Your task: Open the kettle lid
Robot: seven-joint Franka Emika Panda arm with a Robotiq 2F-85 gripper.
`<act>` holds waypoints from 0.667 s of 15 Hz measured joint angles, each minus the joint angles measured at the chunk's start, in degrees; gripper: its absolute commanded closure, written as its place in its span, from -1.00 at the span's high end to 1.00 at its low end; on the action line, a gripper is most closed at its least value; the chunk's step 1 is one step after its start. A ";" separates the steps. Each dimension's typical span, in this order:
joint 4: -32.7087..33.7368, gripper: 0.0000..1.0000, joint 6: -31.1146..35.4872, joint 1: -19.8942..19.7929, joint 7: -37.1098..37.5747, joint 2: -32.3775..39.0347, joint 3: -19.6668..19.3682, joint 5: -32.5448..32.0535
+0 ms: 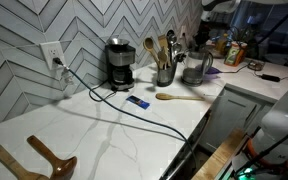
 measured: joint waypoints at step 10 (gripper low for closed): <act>0.53 -1.00 -1.83 -2.50 0.02 -3.68 -2.30 0.00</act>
